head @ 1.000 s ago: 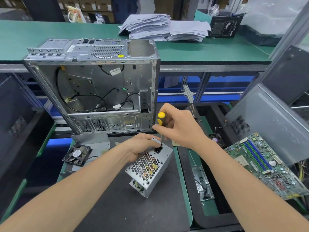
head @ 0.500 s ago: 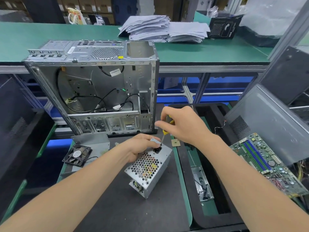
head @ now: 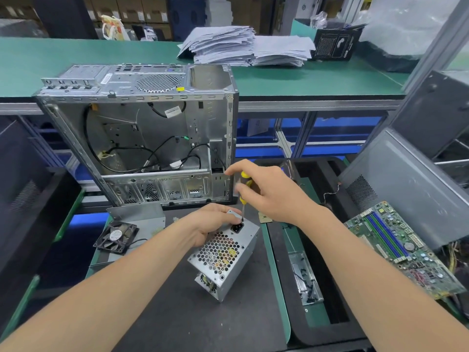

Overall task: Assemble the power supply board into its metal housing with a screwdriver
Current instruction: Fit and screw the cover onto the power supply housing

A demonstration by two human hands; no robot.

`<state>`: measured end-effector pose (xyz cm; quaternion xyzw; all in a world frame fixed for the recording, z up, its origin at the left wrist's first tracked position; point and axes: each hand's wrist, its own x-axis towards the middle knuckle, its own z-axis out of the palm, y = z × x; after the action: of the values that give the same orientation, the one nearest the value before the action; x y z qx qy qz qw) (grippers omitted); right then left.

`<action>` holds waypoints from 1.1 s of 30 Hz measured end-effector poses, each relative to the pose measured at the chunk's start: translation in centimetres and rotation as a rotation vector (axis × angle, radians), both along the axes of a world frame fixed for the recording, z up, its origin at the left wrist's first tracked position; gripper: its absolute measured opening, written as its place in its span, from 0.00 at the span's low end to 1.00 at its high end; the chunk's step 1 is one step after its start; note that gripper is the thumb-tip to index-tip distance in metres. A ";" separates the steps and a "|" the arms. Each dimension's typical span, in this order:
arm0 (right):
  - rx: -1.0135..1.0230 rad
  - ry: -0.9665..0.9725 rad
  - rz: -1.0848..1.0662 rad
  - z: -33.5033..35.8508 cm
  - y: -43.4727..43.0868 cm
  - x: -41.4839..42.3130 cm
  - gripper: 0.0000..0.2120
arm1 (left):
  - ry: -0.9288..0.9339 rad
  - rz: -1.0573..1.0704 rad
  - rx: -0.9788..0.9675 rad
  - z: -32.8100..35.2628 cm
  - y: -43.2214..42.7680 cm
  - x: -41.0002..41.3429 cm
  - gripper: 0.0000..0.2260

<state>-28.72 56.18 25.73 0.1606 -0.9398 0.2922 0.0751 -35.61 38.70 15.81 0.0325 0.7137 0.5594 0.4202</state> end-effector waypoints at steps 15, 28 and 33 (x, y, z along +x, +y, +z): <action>-0.127 0.127 -0.236 -0.6 -0.6 0.0 0.12 | 0.002 0.038 -0.036 -0.1 0.2 -0.1 0.06; -0.212 0.010 -0.244 -1.1 -0.3 -0.1 0.16 | -0.012 0.040 -0.023 -0.2 0.2 -0.1 0.05; -0.326 -0.152 0.094 -1.0 0.3 0.4 0.11 | 0.016 0.020 -0.024 -0.1 0.1 -0.2 0.04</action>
<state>-28.37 56.49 24.78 0.1674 -0.8745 0.4550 0.0154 -35.81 38.82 15.73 0.0249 0.7242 0.5545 0.4092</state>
